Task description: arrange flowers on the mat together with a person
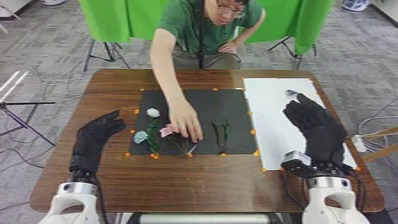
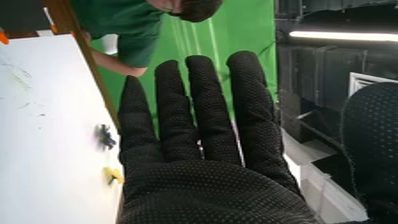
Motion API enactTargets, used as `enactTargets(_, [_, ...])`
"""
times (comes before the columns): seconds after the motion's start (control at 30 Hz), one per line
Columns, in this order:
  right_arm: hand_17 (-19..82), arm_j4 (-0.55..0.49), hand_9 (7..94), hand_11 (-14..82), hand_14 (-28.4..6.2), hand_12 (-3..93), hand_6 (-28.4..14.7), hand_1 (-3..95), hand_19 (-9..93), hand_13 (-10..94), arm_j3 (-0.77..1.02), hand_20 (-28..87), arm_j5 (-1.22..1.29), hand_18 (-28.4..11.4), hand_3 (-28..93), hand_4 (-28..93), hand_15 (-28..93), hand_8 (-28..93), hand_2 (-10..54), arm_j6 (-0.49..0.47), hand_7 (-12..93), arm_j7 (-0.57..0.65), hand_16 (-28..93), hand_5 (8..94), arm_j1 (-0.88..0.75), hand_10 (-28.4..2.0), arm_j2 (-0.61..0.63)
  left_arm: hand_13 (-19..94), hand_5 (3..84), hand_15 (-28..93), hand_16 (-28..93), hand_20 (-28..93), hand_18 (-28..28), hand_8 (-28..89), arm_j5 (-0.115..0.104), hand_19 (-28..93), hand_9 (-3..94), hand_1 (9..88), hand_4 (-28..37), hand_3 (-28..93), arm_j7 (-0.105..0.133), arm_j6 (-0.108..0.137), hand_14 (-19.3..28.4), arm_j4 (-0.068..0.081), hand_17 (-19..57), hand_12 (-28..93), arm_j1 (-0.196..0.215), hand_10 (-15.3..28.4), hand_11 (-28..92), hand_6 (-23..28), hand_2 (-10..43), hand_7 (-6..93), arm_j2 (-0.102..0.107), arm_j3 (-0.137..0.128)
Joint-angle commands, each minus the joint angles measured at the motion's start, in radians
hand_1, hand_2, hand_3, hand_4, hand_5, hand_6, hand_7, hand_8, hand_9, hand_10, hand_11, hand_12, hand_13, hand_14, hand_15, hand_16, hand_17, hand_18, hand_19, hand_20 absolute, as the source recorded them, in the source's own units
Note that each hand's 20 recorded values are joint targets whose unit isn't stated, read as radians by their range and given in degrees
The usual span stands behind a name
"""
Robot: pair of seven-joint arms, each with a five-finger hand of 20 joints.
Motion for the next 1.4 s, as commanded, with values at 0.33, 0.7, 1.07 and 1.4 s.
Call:
enactTargets(0.33, [22, -0.002, 52.1, 6.9, -12.3, 14.4, 1.4, 8.5, 8, 39, -0.004, 33, -0.011, -14.5, 82, -18, 13, -10, 4.2, -0.008, 15, 0.003, 17, 52.7, -0.007, -13.7, -0.003, 39, 49.4, 25, 0, 19, 15.6, -6, 0.003, 18, 49.0, 28.2, -20.8, 65, -0.014, 0.002, 19.9, -0.001, 8.3, 14, 0.01, 14.4, 22, 4.7, 3.3, 16.0, -0.008, -0.006])
enactTargets(0.7, [22, -0.002, 52.5, 7.0, -11.9, 14.6, 1.4, 8.4, 8, 40, -0.003, 33, -0.025, -14.5, 82, -18, 13, -10, 4.4, -0.006, 15, 0.005, 17, 52.9, -0.01, -13.6, -0.003, 39, 49.3, 25, 0, 19, 15.6, -6, 0.001, 18, 48.8, 28.2, -20.9, 65, -0.018, 0.004, 19.8, -0.002, 8.3, 13, 0.012, 14.4, 22, 4.8, 3.2, 15.8, -0.001, -0.006])
enactTargets(1.07, [25, 0.074, 53.2, 7.3, -12.2, 16.7, 1.1, 19.2, 19, 44, 0.068, 40, -0.491, -13.6, 79, -17, 15, -9, -6.7, 0.025, 16, 0.071, 18, 52.9, 0.259, -13.9, 0.203, 39, 49.2, 25, 0, 19, 15.6, -6, 0.002, 19, 48.7, 28.1, -20.8, 65, -0.007, 0.013, 19.8, -0.002, 8.2, 13, 0.012, 14.4, 22, 4.7, 3.2, 15.9, -0.001, -0.001])
enactTargets(1.4, [27, 0.282, 53.2, 8.0, -11.9, 18.9, 0.5, 30.2, 41, 55, -0.078, 44, -1.147, -14.3, 76, -18, 17, -9, -9.5, -0.085, 15, 0.342, 23, 50.9, 0.658, -13.2, 0.471, 39, 49.2, 25, 0, 19, 15.6, -6, 0.005, 19, 48.7, 28.2, -20.8, 65, -0.004, 0.029, 19.8, -0.012, 8.2, 13, 0.021, 14.3, 22, 4.7, 3.2, 15.7, -0.004, 0.005])
